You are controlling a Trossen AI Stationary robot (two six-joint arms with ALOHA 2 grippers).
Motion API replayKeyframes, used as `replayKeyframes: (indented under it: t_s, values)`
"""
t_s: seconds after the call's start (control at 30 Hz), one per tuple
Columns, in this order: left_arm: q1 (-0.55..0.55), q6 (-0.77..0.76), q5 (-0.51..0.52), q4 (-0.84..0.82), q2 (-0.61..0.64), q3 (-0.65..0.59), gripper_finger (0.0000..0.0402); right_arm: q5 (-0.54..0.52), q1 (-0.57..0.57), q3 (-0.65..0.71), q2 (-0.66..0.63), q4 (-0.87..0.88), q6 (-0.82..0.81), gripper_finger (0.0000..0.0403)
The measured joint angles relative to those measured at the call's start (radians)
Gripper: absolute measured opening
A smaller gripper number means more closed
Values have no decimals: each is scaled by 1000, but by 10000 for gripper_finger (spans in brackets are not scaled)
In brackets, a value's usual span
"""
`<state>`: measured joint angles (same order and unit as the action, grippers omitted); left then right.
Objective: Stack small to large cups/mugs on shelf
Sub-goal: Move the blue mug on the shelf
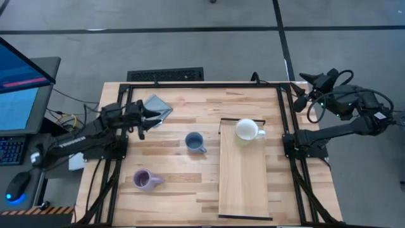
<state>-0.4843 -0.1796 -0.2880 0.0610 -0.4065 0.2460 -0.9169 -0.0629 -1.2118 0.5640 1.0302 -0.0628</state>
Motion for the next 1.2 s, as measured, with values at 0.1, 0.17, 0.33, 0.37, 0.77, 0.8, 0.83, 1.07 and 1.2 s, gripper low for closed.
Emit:
replayKeyframes:
  t_s: [0.1, 0.17, 0.33, 0.37, 0.77, 0.8, 0.83, 1.07, 1.2]
  values:
    - [22, 34, 22, -54, -124, 82, 166, 0, 0, 0, 0, 0, -1, 265]
    - [33, 39, 23, -102, -206, 136, 166, 0, 0, 0, 0, 0, 0, 265]
    - [65, 37, 23, -181, -396, 268, 166, 0, 0, 0, 0, 3, 0, 265]
    - [73, 37, 23, -188, -431, 292, 166, 0, 0, 0, 0, 7, 1, 265]
    - [152, 3, 24, -315, -781, 587, 166, 3, 0, 0, 0, 10, 5, 265]
    - [157, 2, 24, -339, -805, 613, 166, 3, 0, 0, 0, 10, 9, 265]
    - [164, 1, 25, -365, -827, 638, 166, 3, 0, 0, 0, 10, 9, 265]
    - [217, -63, 115, -602, -973, 820, 166, 3, 0, 0, 0, 10, 10, 265]
    - [273, -89, 181, -719, -1049, 902, 166, 3, 0, 0, 0, 10, 10, 265]
